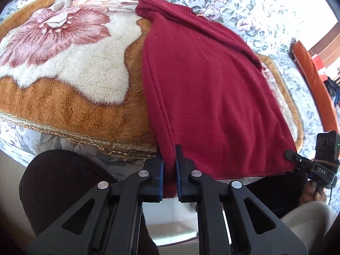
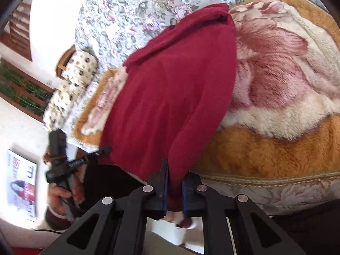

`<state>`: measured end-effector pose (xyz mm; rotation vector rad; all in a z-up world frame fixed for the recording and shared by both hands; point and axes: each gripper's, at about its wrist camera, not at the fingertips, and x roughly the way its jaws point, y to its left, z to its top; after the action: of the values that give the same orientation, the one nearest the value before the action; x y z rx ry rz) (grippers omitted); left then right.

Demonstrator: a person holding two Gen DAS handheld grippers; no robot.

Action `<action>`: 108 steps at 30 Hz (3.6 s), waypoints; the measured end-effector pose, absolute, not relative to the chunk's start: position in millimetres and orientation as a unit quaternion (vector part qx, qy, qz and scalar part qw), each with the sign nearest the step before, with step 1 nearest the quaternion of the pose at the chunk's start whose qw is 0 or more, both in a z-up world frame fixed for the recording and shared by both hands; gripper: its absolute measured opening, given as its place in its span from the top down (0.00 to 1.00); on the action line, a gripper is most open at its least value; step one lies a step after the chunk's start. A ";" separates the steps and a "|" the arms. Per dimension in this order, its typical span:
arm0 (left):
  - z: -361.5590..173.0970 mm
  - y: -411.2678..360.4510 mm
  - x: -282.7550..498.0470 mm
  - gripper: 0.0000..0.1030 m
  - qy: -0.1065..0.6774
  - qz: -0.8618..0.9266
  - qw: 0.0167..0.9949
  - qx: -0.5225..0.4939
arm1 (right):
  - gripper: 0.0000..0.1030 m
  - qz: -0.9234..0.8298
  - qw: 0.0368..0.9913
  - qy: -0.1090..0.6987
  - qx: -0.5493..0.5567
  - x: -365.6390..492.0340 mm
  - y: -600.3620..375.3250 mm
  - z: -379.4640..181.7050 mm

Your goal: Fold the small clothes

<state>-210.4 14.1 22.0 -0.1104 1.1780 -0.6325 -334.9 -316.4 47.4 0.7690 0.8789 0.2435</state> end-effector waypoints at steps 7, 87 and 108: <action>53.8 13.1 -181.2 0.93 0.522 -0.328 0.781 -0.098 | 0.92 0.168 0.833 0.350 0.395 -310.8 -332.8 83.7; 38.9 -45.6 -24.2 0.19 0.490 -0.278 0.826 -0.007 | 0.66 -0.005 0.857 0.422 0.297 -117.7 -384.8 63.6; 37.9 -46.3 -5.4 0.88 0.489 -0.397 0.773 0.078 | 0.66 0.042 0.867 0.404 0.288 -107.8 -359.3 85.2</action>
<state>-5.4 -46.3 37.9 0.1698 1.0598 -0.8609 -107.8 -359.3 85.2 0.6022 0.8462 0.0878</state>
